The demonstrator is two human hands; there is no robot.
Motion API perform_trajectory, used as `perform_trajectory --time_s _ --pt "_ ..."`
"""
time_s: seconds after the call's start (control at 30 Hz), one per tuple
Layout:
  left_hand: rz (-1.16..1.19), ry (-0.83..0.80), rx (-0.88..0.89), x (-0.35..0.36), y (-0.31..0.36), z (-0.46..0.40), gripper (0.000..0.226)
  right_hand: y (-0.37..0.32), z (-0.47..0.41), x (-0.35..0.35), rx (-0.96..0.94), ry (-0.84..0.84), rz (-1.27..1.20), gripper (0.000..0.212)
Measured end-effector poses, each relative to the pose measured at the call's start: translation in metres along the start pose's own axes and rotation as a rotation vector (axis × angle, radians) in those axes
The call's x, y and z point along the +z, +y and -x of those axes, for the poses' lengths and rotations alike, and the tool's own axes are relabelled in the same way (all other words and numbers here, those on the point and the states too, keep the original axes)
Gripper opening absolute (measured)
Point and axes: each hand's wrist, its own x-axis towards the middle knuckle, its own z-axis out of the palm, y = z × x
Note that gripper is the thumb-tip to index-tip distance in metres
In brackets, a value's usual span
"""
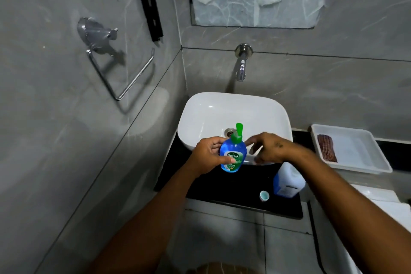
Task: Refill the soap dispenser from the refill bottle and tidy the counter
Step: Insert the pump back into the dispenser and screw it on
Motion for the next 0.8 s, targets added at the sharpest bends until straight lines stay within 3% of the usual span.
perform_trajectory --time_s 0.1,0.23,0.43,0.8 --pt "-0.027 0.058 -0.046 -0.022 -0.015 0.008 0.044 0.0 -0.026 0.045 -0.088 -0.016 -0.376 0.036" --pt "-0.062 0.156 -0.134 -0.061 -0.037 0.02 0.047 -0.02 -0.066 0.088 -0.144 -0.081 -0.633 0.028" --pt "-0.173 0.314 -0.255 -0.102 -0.067 0.026 0.06 -0.048 -0.115 0.149 -0.104 -0.062 -0.685 0.032" --pt "-0.09 0.354 -0.355 -0.121 -0.106 0.018 0.06 -0.068 -0.15 0.193 0.097 0.057 -0.725 0.034"
